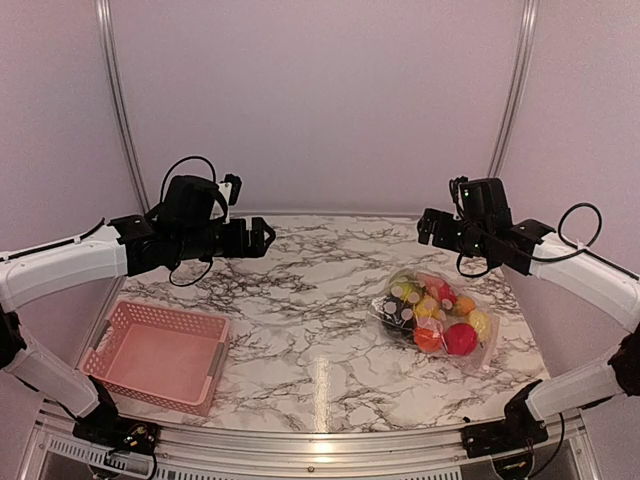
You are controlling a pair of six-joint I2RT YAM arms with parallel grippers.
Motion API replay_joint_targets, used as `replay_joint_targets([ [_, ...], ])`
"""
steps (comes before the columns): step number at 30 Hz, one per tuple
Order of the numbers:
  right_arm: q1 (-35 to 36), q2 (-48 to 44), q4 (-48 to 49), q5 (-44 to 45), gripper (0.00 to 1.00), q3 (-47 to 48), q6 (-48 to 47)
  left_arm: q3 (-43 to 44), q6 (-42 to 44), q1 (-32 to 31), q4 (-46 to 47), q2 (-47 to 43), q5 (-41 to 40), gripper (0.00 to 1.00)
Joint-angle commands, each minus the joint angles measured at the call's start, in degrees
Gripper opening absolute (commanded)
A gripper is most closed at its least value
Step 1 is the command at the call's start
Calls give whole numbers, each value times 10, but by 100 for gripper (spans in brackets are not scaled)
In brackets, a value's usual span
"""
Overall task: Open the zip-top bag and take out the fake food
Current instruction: Move the zipper food storage bag to the center of the board.
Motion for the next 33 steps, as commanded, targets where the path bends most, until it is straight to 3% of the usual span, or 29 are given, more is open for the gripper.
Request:
replay_joint_targets([
  [1,-5,-12,-18,14,99,-2,1,-3,3,1,-14,-16,8,99],
  [9,-14,-11,-59,34,99,-19,10,-5,1,1,-11,-18,17,99],
  [15,-73,-2,-82,8,99,-64,39,-6,0,1,-8,-15,31,99],
  [26,-172,-54,-11,-101,99,-206,72,-15,-2,1,-7,-19,45,99],
  [33,-196,-105,-19,-112,99,-251,95,-23,-2,1,-8,-26,48,99],
])
